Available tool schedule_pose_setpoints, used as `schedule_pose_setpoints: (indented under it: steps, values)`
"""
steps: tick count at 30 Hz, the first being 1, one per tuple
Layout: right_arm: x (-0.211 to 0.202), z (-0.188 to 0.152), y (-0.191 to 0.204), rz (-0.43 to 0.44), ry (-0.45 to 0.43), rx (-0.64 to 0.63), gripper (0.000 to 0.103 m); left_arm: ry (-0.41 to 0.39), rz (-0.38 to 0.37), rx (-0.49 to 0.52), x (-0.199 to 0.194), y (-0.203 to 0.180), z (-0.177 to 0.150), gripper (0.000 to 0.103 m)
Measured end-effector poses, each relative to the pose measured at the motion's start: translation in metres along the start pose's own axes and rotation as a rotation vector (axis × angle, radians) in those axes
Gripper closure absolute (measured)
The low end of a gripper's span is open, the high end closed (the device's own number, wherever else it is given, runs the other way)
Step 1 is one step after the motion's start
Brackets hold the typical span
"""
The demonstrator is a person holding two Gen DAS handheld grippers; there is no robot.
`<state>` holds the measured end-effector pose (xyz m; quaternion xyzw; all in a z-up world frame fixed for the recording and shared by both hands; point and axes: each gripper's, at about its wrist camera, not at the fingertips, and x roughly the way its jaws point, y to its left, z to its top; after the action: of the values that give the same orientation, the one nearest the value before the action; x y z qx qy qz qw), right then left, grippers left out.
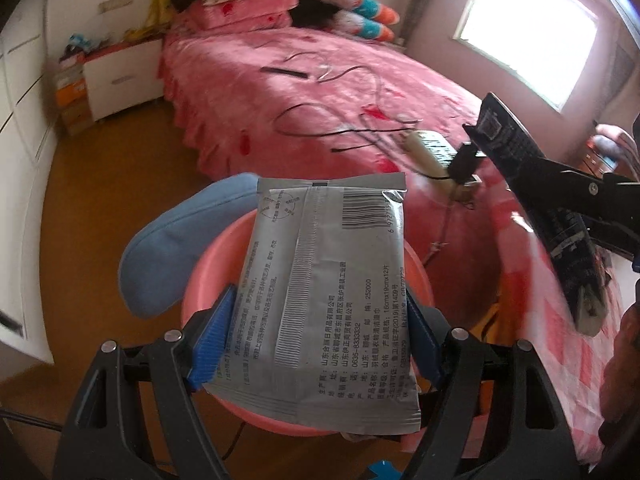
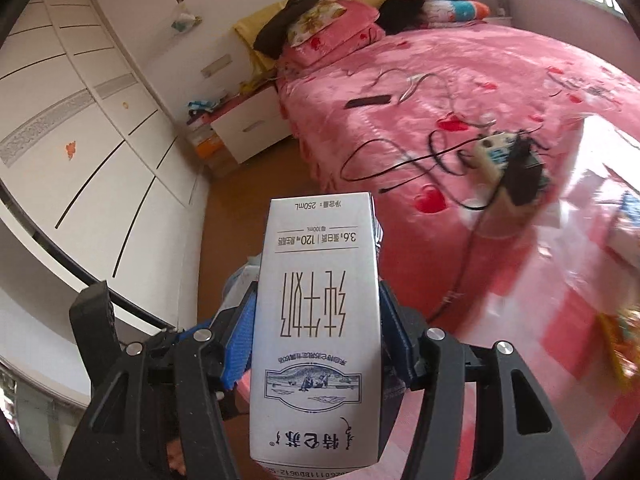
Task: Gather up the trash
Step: 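Carry the carton and pouch to the orange bucket and release both, then return both tools to the table toward the snack bags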
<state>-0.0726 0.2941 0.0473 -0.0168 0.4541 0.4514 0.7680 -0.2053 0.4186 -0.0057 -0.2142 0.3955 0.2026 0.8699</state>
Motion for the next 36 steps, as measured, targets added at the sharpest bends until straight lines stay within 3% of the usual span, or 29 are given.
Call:
schedule_pose_setpoints:
  steps: [2, 6, 15, 21, 36]
  values:
    - [0.01, -0.002, -0.005, 0.005, 0.014, 0.04, 0.021, 0.013, 0.014, -0.029, 0.005, 0.008, -0.001, 0.023]
    - [0.007, -0.008, -0.016, 0.013, 0.009, 0.085, 0.017, 0.012, 0.024, -0.059, 0.004, 0.018, -0.002, 0.022]
    - [-0.046, -0.034, -0.042, -0.081, -0.08, 0.113, 0.015, -0.027, 0.037, -0.026, -0.012, 0.005, 0.001, 0.022]
    - [-0.076, -0.054, -0.05, -0.146, -0.115, 0.111, 0.015, -0.037, 0.002, 0.033, -0.029, -0.019, 0.001, 0.022]
    - [-0.14, -0.103, -0.084, -0.183, -0.183, 0.196, 0.015, -0.08, -0.083, 0.204, -0.074, -0.096, -0.005, 0.022]
